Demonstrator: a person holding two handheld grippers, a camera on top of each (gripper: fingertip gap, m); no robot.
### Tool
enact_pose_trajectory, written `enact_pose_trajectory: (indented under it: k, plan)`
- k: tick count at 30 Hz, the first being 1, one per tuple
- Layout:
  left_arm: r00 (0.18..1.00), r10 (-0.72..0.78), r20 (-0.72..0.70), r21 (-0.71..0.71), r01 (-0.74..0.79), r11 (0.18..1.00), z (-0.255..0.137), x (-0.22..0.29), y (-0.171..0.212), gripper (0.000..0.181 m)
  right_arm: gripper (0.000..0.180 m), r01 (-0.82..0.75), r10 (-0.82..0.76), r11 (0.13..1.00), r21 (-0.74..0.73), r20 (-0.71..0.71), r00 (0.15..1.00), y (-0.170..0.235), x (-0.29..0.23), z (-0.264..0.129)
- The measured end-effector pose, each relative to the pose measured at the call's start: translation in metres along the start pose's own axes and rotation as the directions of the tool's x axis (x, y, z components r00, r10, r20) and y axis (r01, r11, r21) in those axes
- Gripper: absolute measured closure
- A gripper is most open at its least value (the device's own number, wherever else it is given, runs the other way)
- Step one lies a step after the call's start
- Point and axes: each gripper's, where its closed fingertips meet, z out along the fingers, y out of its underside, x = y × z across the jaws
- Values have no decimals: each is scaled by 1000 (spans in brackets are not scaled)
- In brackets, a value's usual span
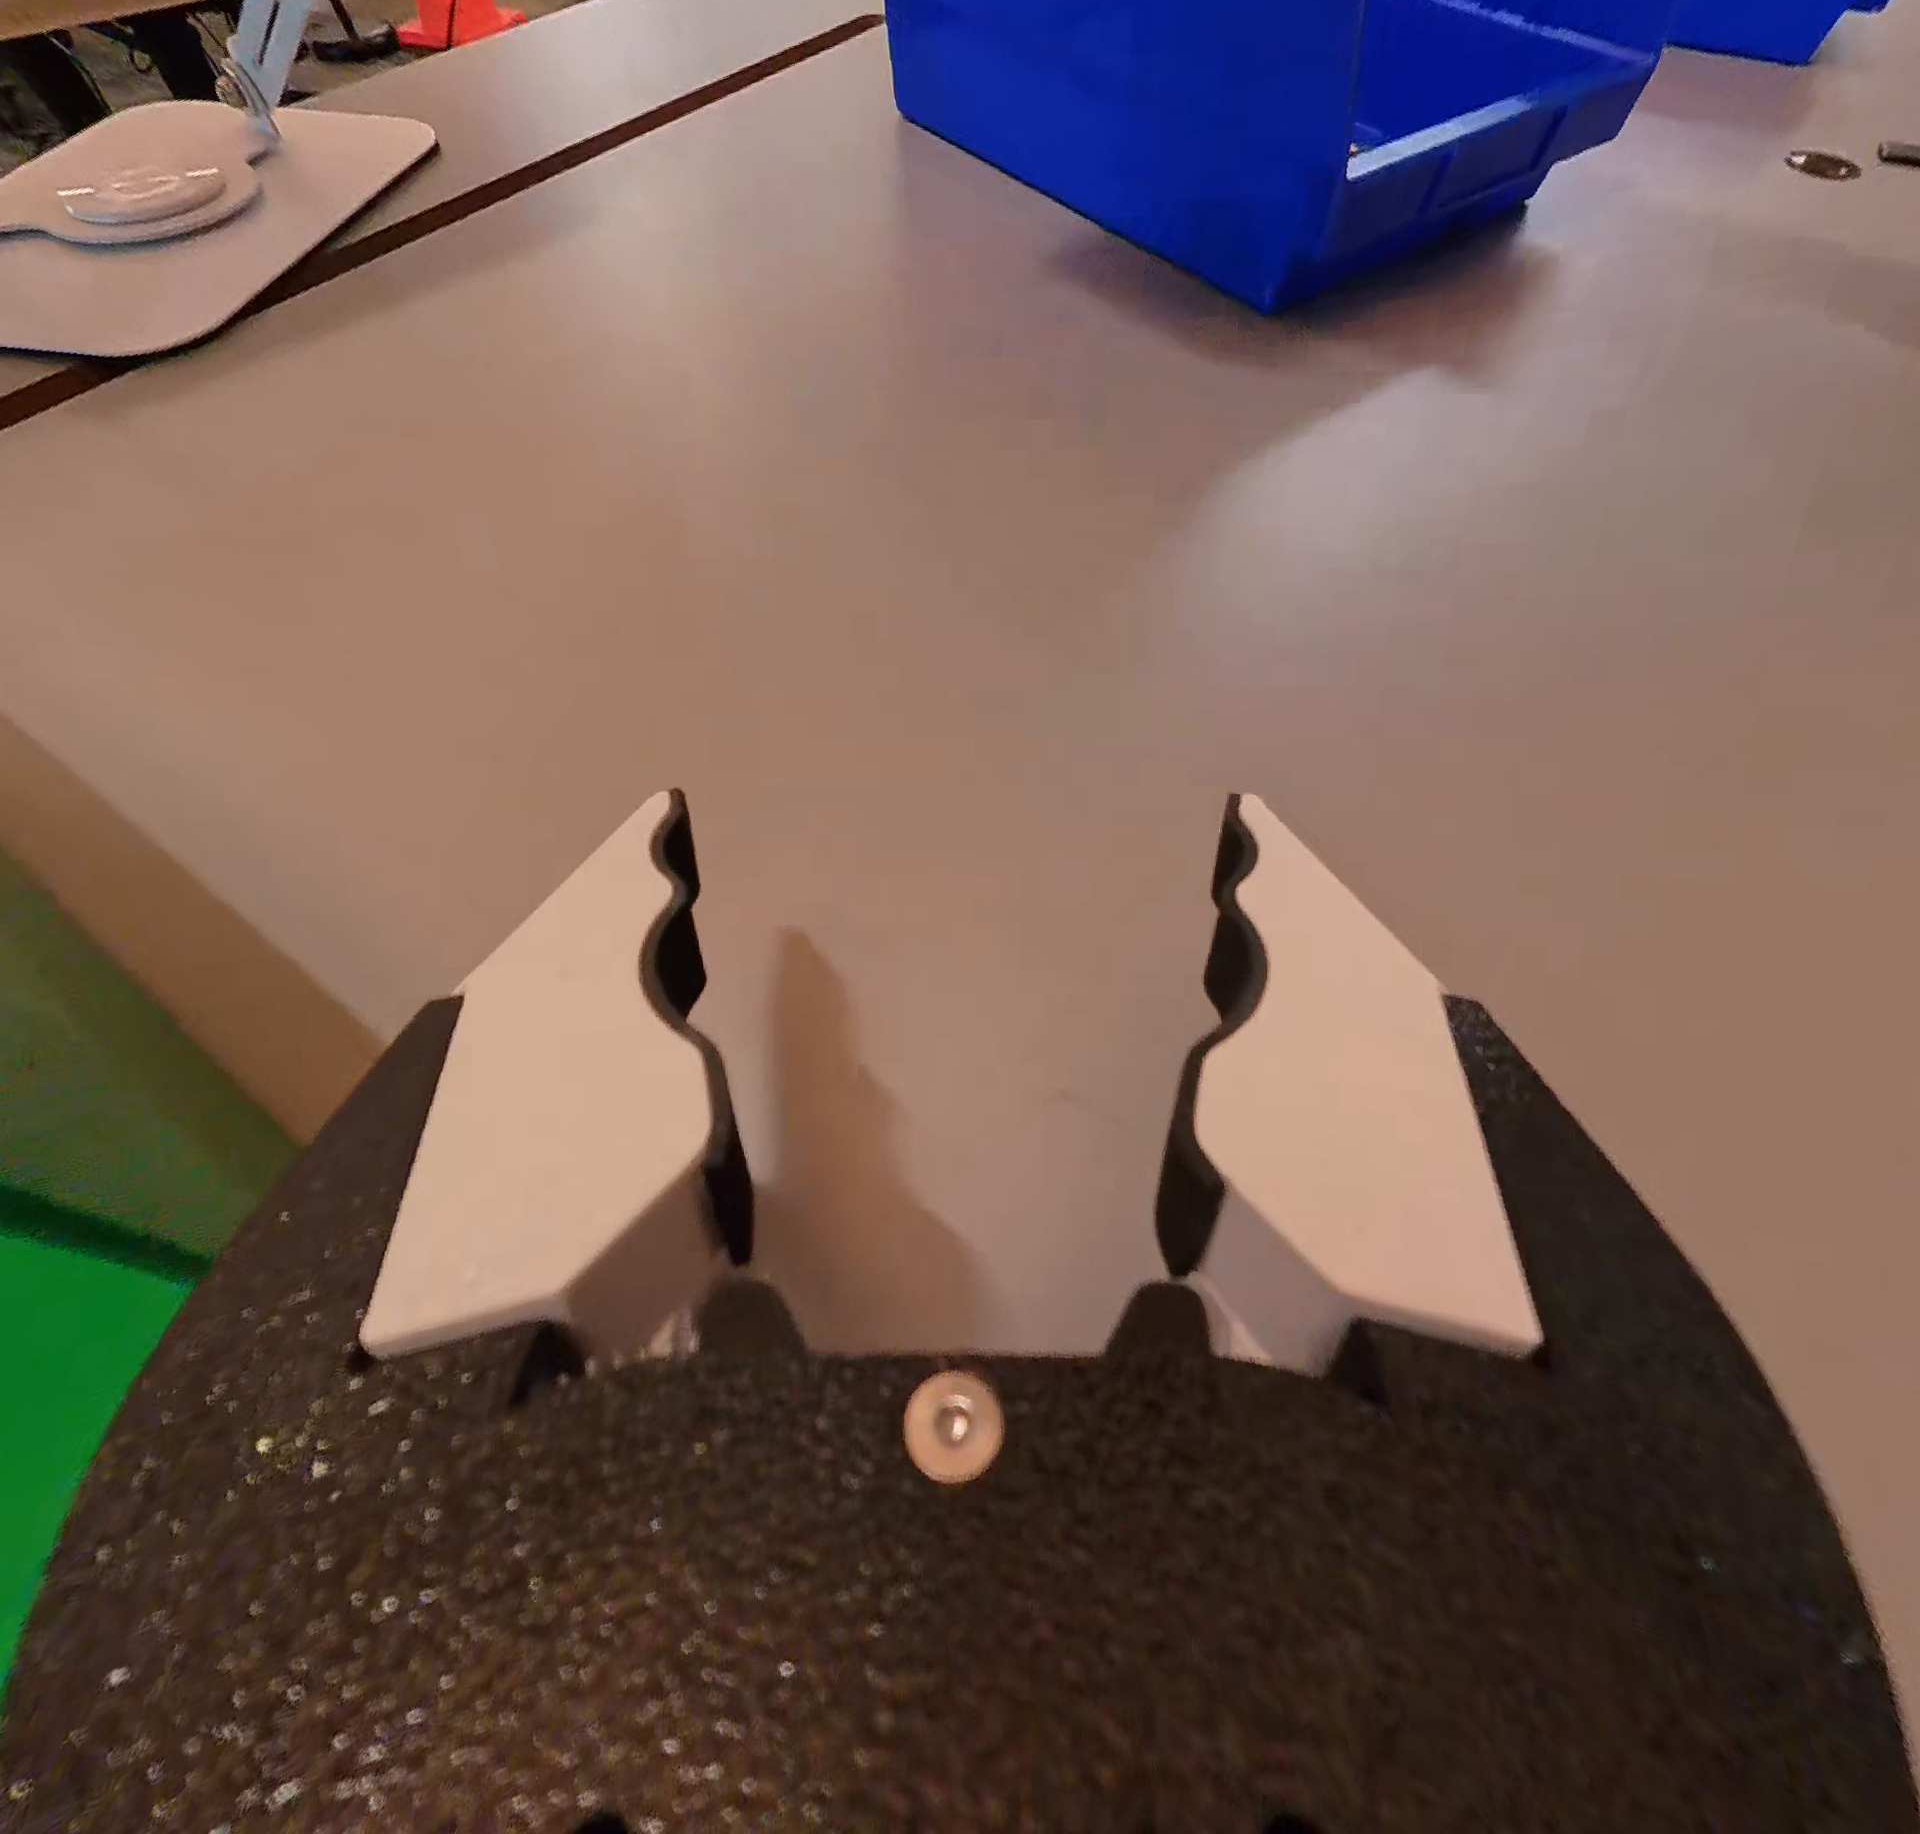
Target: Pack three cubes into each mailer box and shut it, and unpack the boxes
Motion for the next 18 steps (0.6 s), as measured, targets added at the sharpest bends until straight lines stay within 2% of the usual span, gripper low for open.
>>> enact_pose_trajectory:
  k: [4,7,10,14,16,18]
  plan:
    - [1000,20,5,-28,-20,999,3,1,4,84,48,-145,148,987,-67,31,989,96,25,18]
    - [999,36,1,-48,-35,998,5,3,6,86,48,-190,196,972,-139,32,980,144,31,43]
    - [999,48,-6,-66,-48,997,7,5,9,86,48,-186,205,961,-205,71,976,165,25,72]
    - [999,49,-13,-63,-50,997,6,7,9,86,47,-206,226,961,-186,96,969,165,24,117]
    - [999,41,-25,-50,-42,998,4,9,8,86,48,-196,215,951,-238,59,975,180,29,137]
    - [999,50,-20,-11,-50,999,-3,9,2,88,48,-177,213,941,-287,101,972,190,19,153]
